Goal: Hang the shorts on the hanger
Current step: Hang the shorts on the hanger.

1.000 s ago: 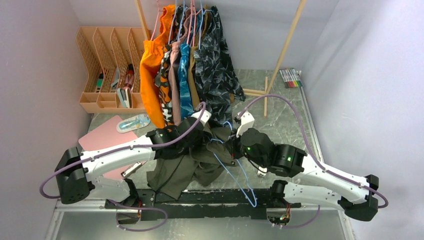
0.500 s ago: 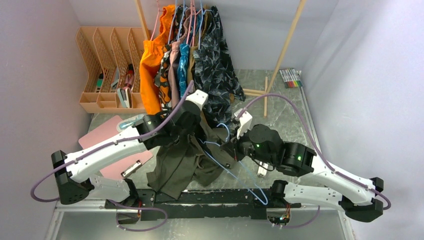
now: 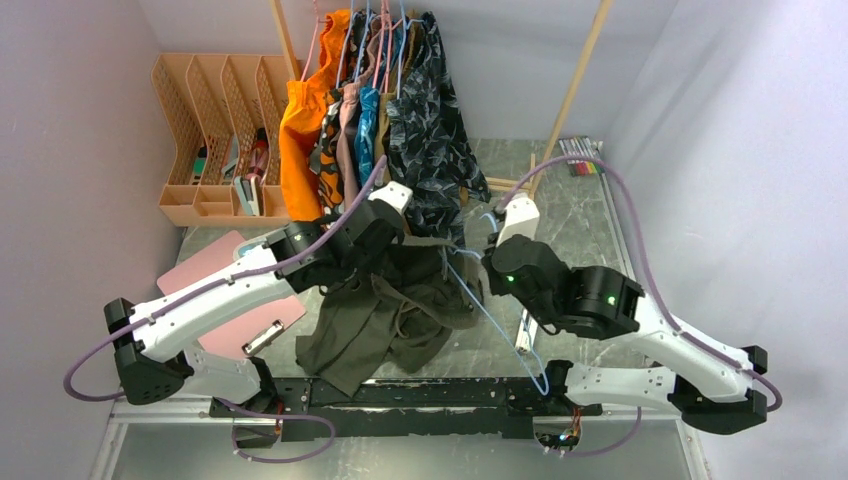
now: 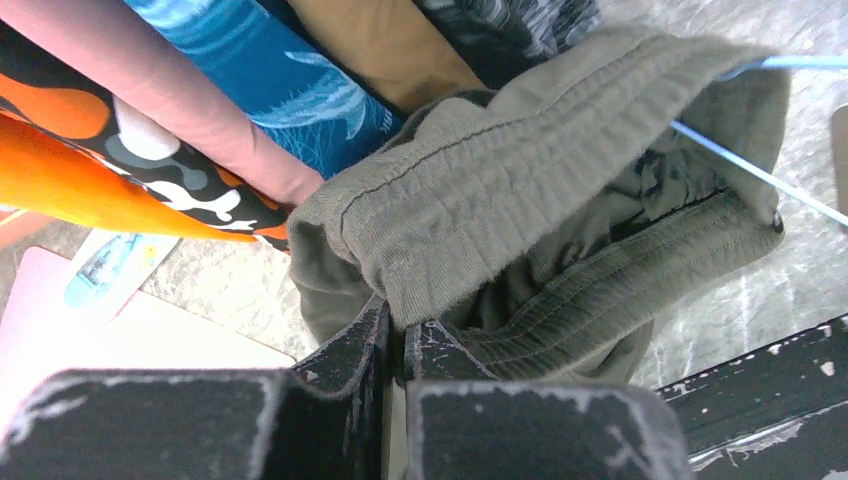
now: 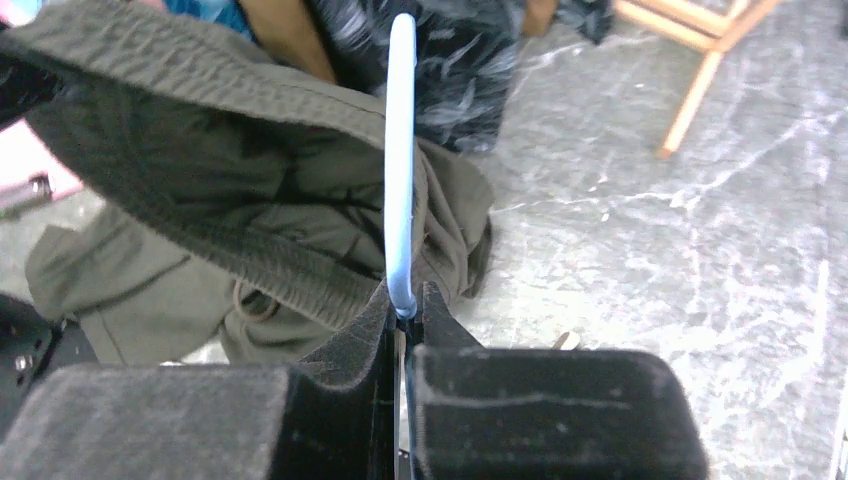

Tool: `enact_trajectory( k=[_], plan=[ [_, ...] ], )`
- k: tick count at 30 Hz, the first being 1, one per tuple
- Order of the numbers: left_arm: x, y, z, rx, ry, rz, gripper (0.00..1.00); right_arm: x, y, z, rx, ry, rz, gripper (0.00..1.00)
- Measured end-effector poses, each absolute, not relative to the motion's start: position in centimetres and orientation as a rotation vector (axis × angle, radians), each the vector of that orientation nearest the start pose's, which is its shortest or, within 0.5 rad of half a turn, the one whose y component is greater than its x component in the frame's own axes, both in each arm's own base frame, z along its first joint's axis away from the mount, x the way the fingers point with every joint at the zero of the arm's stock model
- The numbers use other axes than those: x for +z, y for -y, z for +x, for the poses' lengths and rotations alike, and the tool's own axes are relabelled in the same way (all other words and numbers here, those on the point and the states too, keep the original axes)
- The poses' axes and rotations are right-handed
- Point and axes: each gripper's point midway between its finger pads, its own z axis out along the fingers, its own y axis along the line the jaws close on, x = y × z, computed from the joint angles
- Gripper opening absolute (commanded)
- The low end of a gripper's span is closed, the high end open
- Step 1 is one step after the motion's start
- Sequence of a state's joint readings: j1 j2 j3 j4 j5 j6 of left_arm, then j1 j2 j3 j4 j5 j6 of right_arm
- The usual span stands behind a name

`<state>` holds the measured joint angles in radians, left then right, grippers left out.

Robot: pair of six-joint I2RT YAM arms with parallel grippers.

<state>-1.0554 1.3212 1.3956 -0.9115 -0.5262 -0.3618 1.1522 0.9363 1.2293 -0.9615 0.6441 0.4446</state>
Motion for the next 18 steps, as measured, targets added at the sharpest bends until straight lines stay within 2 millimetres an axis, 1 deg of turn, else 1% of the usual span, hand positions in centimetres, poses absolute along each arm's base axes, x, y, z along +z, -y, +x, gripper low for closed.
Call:
enact_trajectory(
  k=[3, 4, 6, 8, 10, 12, 13, 15, 16, 18],
  plan=[
    [26.1, 24.5, 22.5, -0.128, -2.191, 0.525, 0.07, 30.6, -15.8, 18.1, 0.220, -2.020, -0.298, 0.00],
    [26.6, 24.6, 22.5, -0.144, -2.182, 0.514, 0.07, 31.1, -15.5, 18.1, 0.226, -2.010, -0.277, 0.00],
    [27.2, 24.8, 22.6, -0.170, -2.170, 0.503, 0.07, 31.5, -14.8, 17.9, 0.243, -1.998, -0.246, 0.00],
    [27.1, 25.0, 22.6, -0.187, -2.173, 0.498, 0.07, 31.2, -14.6, 17.7, 0.257, -2.002, -0.234, 0.00],
    [26.1, 25.0, 22.8, -0.197, -2.192, 0.490, 0.07, 29.8, -14.9, 17.6, 0.250, -2.028, -0.251, 0.00],
    [24.2, 24.8, 23.0, -0.207, -2.233, 0.476, 0.07, 27.6, -15.5, 17.3, 0.219, -2.085, -0.300, 0.00],
    [22.9, 24.7, 23.1, -0.212, -2.260, 0.468, 0.07, 26.8, -15.8, 17.2, 0.208, -2.110, -0.323, 0.00],
    [20.9, 24.4, 22.9, -0.214, -2.310, 0.457, 0.07, 25.6, -16.6, 17.0, 0.205, -2.143, -0.362, 0.00],
    [20.3, 24.3, 22.9, -0.216, -2.329, 0.450, 0.07, 25.2, -16.9, 16.8, 0.215, -2.154, -0.379, 0.00],
    [19.7, 24.5, 22.9, -0.228, -2.346, 0.436, 0.07, 25.0, -17.2, 16.3, 0.259, -2.157, -0.407, 0.00]
  ],
)
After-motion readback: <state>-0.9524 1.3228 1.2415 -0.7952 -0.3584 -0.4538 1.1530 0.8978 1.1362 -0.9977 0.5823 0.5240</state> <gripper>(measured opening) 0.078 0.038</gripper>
